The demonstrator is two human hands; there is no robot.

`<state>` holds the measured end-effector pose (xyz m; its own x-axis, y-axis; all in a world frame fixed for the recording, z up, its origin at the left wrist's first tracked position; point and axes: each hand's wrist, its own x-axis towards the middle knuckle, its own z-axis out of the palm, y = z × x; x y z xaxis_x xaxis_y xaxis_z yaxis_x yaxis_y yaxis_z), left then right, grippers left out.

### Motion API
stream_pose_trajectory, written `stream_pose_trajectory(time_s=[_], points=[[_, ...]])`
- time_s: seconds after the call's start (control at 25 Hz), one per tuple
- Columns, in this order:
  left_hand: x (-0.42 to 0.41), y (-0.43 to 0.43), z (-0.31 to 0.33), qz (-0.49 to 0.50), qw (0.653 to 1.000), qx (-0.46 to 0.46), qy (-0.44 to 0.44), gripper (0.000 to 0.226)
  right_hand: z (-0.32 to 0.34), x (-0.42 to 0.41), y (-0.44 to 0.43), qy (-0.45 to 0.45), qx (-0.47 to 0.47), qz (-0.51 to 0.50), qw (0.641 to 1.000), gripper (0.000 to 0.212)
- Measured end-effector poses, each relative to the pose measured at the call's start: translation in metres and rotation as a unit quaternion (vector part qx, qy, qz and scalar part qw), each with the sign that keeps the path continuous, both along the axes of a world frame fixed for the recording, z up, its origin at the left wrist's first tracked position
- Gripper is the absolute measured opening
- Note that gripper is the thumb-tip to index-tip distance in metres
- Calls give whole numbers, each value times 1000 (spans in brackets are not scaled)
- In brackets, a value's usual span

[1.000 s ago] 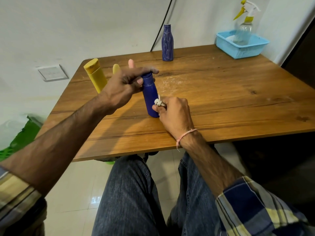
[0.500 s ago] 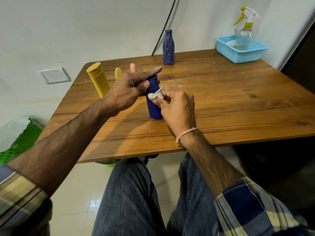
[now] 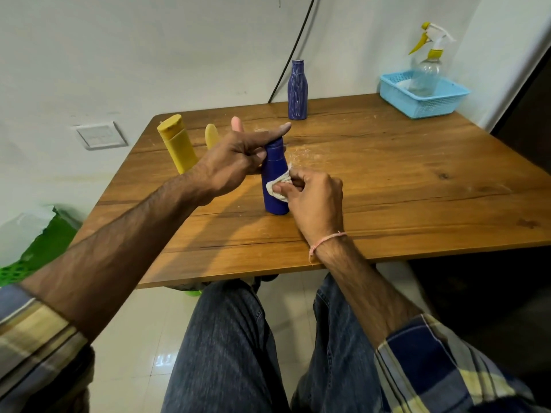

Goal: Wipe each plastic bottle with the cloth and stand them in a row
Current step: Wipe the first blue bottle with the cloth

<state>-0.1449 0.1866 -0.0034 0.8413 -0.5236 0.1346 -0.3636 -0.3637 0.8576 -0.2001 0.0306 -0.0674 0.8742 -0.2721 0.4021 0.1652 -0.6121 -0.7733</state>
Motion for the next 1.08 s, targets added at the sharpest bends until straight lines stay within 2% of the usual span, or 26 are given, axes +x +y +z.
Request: stream_pose_trajectory(time_s=[0.24,0.4,0.56,0.64,0.72,0.88,1.08], points=[[-8,1,1,5,999,37,-27,70,-26,3,-5,84,-103,8,991,33],[-14,-3,-3,40,989,105,-96,80,-27,0,-7,69,-137,5,988,29],[-17,-9,-16,107,977,85,-163,72,-34,3,-12,29,-156,12,987,16],[-13,-11,-19,121,976,77,-161,71,-35,6,-17,31,-94,3,995,8],[-8,-15,-18,138,975,68,-160,73,-34,10,-26,34,18,-22,999,6],[11,-28,-2,182,967,27,-177,76,-37,12,-36,14,186,-37,982,8],[40,-50,9,171,967,66,-178,70,-38,12,-39,-2,288,-34,957,7]])
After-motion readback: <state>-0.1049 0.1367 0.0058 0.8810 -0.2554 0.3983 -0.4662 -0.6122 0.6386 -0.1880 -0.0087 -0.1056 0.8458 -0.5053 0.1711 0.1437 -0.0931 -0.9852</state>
